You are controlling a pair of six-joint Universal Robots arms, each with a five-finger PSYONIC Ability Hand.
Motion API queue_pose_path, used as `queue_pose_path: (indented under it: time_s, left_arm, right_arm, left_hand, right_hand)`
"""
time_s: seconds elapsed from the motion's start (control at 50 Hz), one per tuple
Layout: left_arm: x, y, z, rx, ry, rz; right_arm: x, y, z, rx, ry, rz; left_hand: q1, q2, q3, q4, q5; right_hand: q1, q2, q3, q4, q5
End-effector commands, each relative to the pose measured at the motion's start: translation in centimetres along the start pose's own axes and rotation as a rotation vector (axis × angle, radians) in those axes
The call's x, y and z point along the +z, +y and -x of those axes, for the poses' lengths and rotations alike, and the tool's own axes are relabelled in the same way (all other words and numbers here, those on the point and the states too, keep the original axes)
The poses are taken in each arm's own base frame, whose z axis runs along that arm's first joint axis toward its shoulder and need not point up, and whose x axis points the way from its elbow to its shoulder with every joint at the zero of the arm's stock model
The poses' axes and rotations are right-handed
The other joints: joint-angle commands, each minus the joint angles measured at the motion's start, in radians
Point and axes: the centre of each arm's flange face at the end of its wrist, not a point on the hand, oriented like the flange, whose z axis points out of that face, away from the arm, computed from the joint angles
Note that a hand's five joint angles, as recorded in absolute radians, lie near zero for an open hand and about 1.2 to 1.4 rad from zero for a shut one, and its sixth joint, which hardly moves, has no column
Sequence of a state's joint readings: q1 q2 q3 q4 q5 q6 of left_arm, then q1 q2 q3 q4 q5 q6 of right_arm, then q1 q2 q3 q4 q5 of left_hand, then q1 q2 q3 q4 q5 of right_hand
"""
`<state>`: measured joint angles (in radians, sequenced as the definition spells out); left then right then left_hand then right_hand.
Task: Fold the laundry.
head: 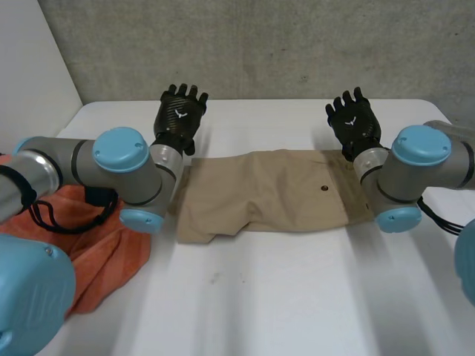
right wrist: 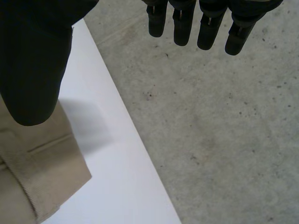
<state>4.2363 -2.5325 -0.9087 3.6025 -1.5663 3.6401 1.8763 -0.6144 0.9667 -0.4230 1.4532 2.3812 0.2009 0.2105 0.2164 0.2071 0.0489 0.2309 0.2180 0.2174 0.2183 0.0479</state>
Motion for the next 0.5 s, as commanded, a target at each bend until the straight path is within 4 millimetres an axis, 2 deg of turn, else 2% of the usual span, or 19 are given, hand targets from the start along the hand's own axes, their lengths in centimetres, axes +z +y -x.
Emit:
queue_pose_path:
  time_s: [0.02, 0.1, 0.14, 0.2, 0.34, 0.42, 0.46, 0.48, 0.5]
  left_arm:
    - [-1.9, -2.3, 1.3, -0.010, -0.020, 0.013]
    - [-3.5, -2.9, 1.2, -0.012, 0.001, 0.033]
    - [-4.5, -3.1, 0.7, -0.014, 0.021, 0.047]
    - [-5.4, -3.1, -0.1, -0.015, 0.046, 0.061]
    - [-6.7, -2.9, -1.1, -0.019, 0.078, 0.086]
    - [-6.8, -2.8, -1.2, -0.022, 0.079, 0.090]
    - [-6.9, -2.8, -1.3, -0.022, 0.082, 0.094]
    - [-6.9, -2.8, -1.3, -0.022, 0.083, 0.095]
    - [-7.0, -2.8, -1.3, -0.021, 0.084, 0.098]
  right_arm:
    - [-4.3, -1.8, -2.7, 0.101, -0.112, 0.138]
    - [-7.2, -2.3, -3.7, 0.172, -0.200, 0.223]
    - [-8.6, -1.4, -3.5, 0.205, -0.253, 0.291]
    - [-9.6, -0.1, -3.4, 0.217, -0.284, 0.352]
    - [-10.0, 1.3, -2.3, 0.234, -0.312, 0.394]
    - [-9.7, 2.9, -1.5, 0.225, -0.314, 0.422]
    - [-9.6, 3.5, -1.5, 0.220, -0.310, 0.431]
    - [-9.5, 3.7, -1.7, 0.216, -0.301, 0.435]
    - [-9.4, 3.8, -2.1, 0.215, -0.289, 0.437]
  left_hand:
    - [-0.023, -0.032, -0.038, -0.029, -0.045]
    - [-0.023, -0.032, -0.038, -0.029, -0.045]
    - [-0.026, -0.035, -0.041, -0.032, -0.048]
    - [-0.026, -0.035, -0.041, -0.032, -0.048]
    - [-0.026, -0.036, -0.042, -0.033, -0.049]
    - [-0.026, -0.036, -0.042, -0.033, -0.049]
    - [-0.026, -0.036, -0.042, -0.033, -0.049]
    - [-0.026, -0.036, -0.042, -0.033, -0.049]
    - [-0.026, -0.036, -0.042, -0.033, -0.049]
  right_hand:
    - [-0.056, -0.044, -0.043, -0.044, -0.048]
    - [-0.056, -0.044, -0.043, -0.044, -0.048]
    - [-0.056, -0.044, -0.043, -0.044, -0.048]
    - [-0.035, -0.022, -0.021, -0.022, -0.026]
    - [0.124, 0.137, 0.137, 0.137, 0.132]
    - [0.332, 0.345, 0.346, 0.345, 0.341]
    - [0.680, 0.693, 0.694, 0.693, 0.689]
    - [0.978, 0.991, 0.992, 0.991, 0.987]
    - [1.163, 1.176, 1.177, 1.176, 1.172]
